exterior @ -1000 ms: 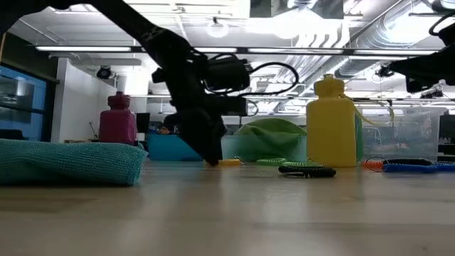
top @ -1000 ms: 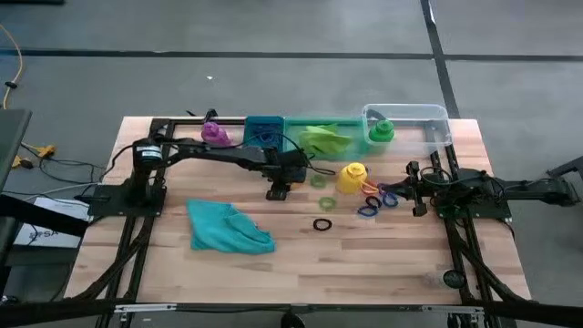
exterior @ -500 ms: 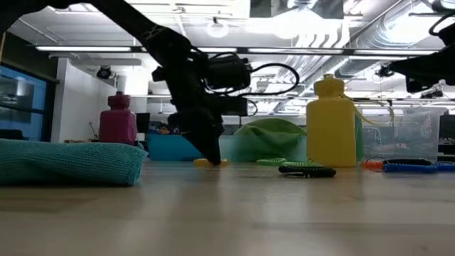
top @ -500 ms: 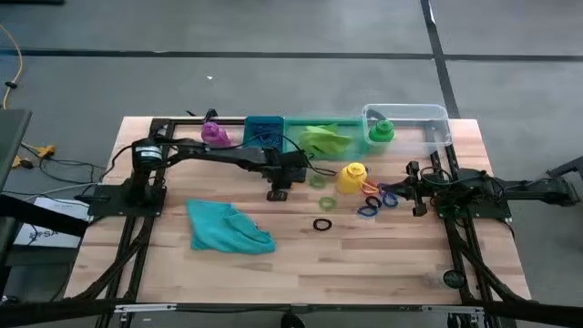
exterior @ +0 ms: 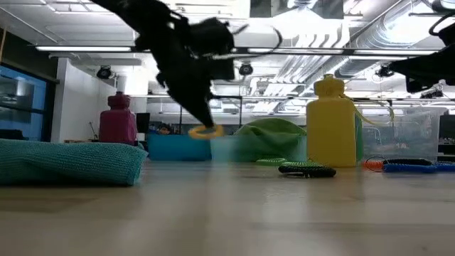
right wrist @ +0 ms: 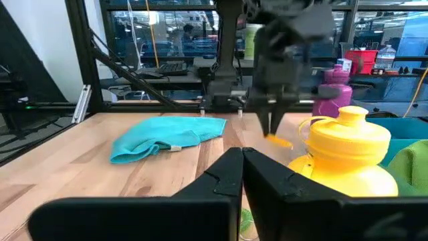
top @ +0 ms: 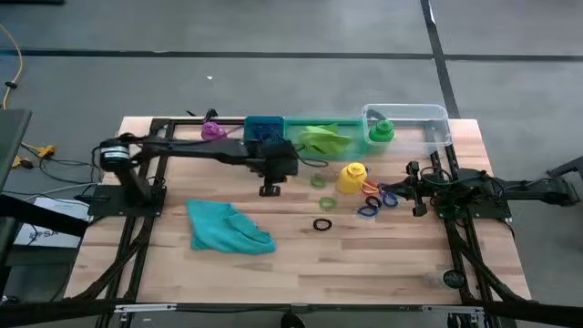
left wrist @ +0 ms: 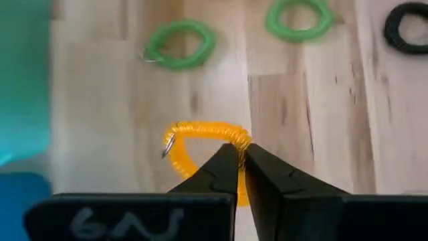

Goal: Pick & Place Sports Items
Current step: Put the orange spring keychain into the blue bin

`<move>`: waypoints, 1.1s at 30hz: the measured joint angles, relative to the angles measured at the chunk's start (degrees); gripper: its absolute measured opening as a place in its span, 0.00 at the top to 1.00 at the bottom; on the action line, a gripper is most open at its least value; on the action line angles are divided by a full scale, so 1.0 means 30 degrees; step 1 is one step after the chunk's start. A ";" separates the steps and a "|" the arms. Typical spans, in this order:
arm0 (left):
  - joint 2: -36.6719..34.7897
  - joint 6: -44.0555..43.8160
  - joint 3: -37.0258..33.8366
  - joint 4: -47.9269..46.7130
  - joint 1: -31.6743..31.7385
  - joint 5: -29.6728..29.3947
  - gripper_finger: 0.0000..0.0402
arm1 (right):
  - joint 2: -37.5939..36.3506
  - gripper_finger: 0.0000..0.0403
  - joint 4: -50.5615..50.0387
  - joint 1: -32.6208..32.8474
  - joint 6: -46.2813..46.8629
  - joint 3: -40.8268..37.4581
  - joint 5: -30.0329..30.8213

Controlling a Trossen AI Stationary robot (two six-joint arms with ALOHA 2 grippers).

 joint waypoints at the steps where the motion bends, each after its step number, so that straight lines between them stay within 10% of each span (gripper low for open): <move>1: -0.0222 -0.0005 0.0000 -0.0118 0.0147 0.0019 1.00 | 0.0006 1.00 0.0000 0.0000 -0.0006 0.0000 0.0000; 33: -0.1716 -0.2935 0.0036 -0.0603 0.7606 -0.2367 0.93 | 0.0006 1.00 0.0000 -0.0004 -0.0002 0.0000 0.0000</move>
